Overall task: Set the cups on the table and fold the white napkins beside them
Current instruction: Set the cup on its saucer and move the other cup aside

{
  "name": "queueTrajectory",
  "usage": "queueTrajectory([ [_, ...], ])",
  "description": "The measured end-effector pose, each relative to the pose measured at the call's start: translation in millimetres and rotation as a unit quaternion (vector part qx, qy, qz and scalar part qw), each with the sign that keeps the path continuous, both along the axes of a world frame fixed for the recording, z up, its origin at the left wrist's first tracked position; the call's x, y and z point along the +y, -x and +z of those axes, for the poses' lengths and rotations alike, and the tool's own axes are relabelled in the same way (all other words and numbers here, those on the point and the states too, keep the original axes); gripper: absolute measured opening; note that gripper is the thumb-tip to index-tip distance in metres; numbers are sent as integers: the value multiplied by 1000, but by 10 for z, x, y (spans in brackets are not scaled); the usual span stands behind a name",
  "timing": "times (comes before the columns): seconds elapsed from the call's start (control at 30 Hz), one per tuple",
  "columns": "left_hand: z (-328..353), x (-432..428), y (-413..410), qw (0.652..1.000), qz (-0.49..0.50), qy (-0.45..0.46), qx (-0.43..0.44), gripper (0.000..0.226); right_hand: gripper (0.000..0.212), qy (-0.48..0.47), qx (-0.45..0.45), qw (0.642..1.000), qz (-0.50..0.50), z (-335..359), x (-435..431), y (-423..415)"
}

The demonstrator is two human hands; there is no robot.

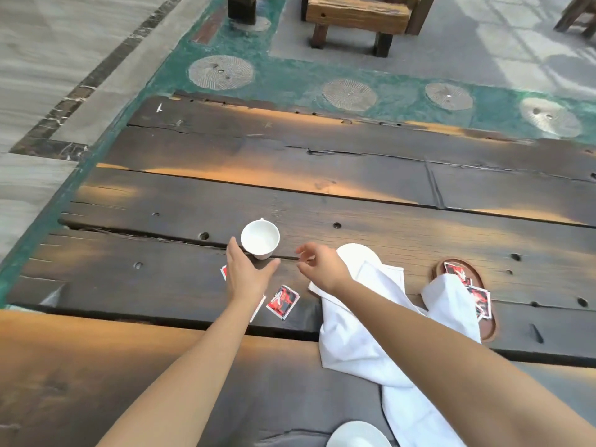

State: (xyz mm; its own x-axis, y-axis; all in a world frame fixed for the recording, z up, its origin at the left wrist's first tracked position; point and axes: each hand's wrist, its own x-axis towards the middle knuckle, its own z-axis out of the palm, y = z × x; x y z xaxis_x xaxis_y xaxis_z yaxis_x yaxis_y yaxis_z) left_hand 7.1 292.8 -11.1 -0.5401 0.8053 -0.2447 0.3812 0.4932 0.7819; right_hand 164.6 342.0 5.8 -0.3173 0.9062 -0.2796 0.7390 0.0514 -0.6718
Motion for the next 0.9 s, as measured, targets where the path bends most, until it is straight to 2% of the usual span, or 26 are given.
queueTrajectory([
  [0.27,-354,424,-157,995,88,-45,-3,112,37,-10,-7,1000,-13,-273,650,444],
  [0.53,-580,521,-140,993,98,-60,-11,106,49,-29,-6,996,83,-433,1017,724],
  [0.77,-635,574,-123,993,93,-69,-35,104,52,-23,-10,994,104,-525,1076,717],
  [0.9,-609,572,-84,998,52,-40,-1,103,54,-20,-26,994,107,-564,1021,663],
])
